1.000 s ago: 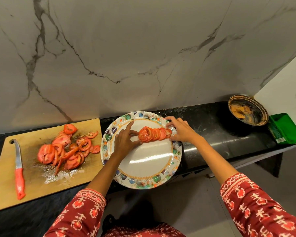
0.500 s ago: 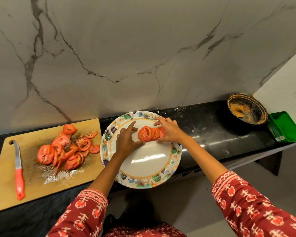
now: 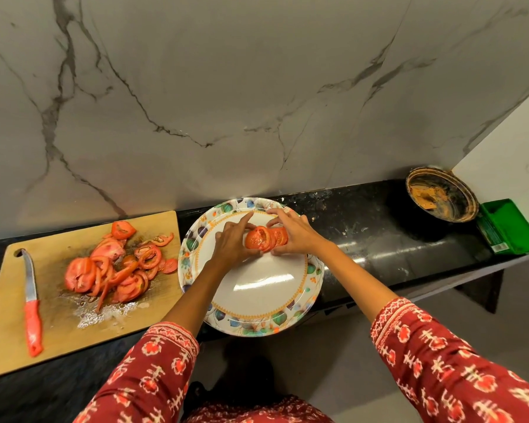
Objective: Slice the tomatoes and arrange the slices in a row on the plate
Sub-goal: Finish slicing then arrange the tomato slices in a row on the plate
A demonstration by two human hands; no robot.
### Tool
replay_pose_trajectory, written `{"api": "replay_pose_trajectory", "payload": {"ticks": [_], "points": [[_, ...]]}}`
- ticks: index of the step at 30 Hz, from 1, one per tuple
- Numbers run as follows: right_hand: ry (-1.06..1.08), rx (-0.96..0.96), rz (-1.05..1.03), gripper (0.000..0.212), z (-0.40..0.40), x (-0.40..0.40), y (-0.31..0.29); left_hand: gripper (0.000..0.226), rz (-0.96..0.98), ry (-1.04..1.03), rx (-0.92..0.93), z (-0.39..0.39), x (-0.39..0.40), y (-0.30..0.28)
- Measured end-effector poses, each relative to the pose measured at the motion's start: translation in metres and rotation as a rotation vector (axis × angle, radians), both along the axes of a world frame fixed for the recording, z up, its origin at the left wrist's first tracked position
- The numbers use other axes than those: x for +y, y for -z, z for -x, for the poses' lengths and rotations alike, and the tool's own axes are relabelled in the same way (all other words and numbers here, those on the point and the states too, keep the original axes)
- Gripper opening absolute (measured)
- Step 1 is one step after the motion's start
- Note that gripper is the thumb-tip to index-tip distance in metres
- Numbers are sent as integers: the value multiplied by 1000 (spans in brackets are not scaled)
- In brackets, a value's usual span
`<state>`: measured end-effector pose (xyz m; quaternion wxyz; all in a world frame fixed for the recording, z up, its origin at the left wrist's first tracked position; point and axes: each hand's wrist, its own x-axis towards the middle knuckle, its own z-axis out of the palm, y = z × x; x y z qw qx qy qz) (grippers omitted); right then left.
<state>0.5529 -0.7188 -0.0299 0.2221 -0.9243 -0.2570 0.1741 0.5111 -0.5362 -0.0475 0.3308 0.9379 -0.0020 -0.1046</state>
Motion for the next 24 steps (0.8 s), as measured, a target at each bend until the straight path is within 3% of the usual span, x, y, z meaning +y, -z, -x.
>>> {"api": "replay_pose_trajectory", "payload": {"ticks": [9,24], "points": [[-11,-17,2,88,0,11,5,93,131,-33,-35,8,12,3],[33,-27,3,88,-3,-6,-2,95,147,-46,-15,3,5,1]]}}
